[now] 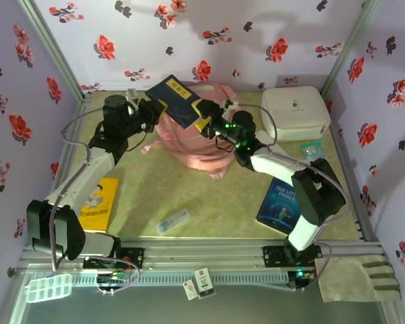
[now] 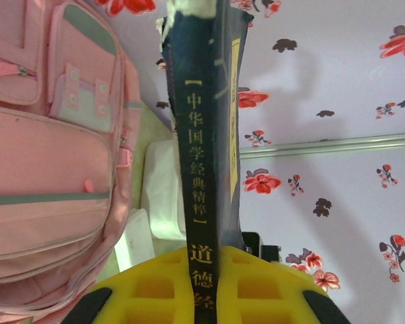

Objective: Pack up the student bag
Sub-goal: Pass the book, then open the student bag at the top-center of the table.

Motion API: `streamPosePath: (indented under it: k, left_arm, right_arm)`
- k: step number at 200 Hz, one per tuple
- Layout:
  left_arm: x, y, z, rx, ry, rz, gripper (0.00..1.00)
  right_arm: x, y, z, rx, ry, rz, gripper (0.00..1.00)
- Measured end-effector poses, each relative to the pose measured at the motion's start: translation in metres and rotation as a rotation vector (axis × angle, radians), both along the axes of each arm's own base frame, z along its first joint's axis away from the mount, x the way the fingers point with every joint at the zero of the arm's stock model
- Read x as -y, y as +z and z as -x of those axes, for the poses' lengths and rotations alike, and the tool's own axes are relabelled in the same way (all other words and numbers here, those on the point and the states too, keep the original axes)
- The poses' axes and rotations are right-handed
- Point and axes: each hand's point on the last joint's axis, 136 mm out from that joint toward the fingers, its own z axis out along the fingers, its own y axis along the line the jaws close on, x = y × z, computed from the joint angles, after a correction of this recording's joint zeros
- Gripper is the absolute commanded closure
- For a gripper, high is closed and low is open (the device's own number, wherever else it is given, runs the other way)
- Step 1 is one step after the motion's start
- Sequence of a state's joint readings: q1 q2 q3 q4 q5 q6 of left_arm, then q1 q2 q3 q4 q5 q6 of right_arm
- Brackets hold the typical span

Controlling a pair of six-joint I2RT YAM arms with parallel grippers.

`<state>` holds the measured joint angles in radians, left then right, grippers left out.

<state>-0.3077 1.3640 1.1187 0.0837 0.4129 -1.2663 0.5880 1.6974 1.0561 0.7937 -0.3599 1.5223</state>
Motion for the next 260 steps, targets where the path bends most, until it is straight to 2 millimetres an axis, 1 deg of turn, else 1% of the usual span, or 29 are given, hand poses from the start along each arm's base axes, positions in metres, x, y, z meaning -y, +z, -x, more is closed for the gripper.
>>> streamPosePath:
  k: [20,44,61,68,81,97,103,109,118,131,156,171,192,196,219,241,250,260]
  left_arm:
    - [0.0,-0.004,0.001,-0.01,0.0,-0.004,1.0]
    - [0.0,-0.005,0.002,-0.013,-0.006,-0.008,1.0]
    - [0.0,-0.01,0.004,-0.023,-0.012,-0.025,1.0]
    - [0.0,-0.013,0.004,-0.031,-0.015,-0.036,0.94]
    - [-0.001,-0.019,0.007,-0.046,-0.021,-0.06,0.78]
    - [-0.001,-0.027,0.011,-0.06,-0.042,-0.102,0.48]
    - [0.0,-0.03,0.013,-0.063,-0.055,-0.123,0.39]
    - [0.001,-0.034,0.016,-0.069,-0.067,-0.15,0.34]
    - [0.001,-0.039,0.02,-0.083,-0.084,-0.186,0.29]
    - [0.004,-0.044,0.024,-0.093,-0.115,-0.259,0.25]
    - [0.014,-0.059,0.024,-0.094,-0.183,-0.415,0.15]
    - [0.027,-0.072,0.023,-0.089,-0.249,-0.513,0.1]
    - [0.052,-0.094,0.02,-0.058,-0.366,-0.674,0.04]
    - [0.057,-0.098,0.019,-0.048,-0.39,-0.706,0.01]
    - [0.09,-0.115,0.009,0.02,-0.519,-0.852,0.0]
    - [0.111,-0.134,-0.006,0.076,-0.603,-0.979,0.0]
    - [0.118,-0.143,-0.011,0.098,-0.635,-1.027,0.02]
    - [0.126,-0.154,-0.017,0.125,-0.674,-1.082,0.08]
  right_arm:
    - [0.001,0.0,-0.001,0.012,-0.005,0.013,0.55]
    - [0.001,-0.004,0.0,0.02,-0.006,0.042,0.68]
    - [0.002,-0.007,0.0,0.029,-0.007,0.067,0.82]
    - [0.002,-0.008,0.0,0.032,-0.007,0.078,0.86]
    - [0.002,-0.01,0.002,0.037,-0.006,0.105,0.89]
    - [0.005,-0.013,0.004,0.046,-0.009,0.146,0.91]
    - [0.007,-0.015,0.005,0.052,-0.017,0.17,0.91]
    - [0.011,-0.017,0.007,0.059,-0.025,0.197,0.91]
    - [0.017,-0.019,0.009,0.068,-0.038,0.235,0.92]
    - [0.028,-0.023,0.012,0.084,-0.062,0.305,0.92]
    - [0.064,-0.025,0.017,0.121,-0.141,0.455,0.92]
    - [0.087,-0.024,0.018,0.133,-0.197,0.541,0.92]
    - [0.122,-0.025,0.02,0.134,-0.274,0.653,0.91]
    - [0.129,-0.026,0.021,0.132,-0.291,0.675,0.91]
    - [0.167,-0.034,0.026,0.098,-0.363,0.779,0.91]
    - [0.198,-0.043,0.032,0.053,-0.419,0.849,0.9]
    - [0.208,-0.046,0.035,0.036,-0.435,0.868,0.9]
    - [0.217,-0.05,0.038,0.017,-0.451,0.886,0.9]
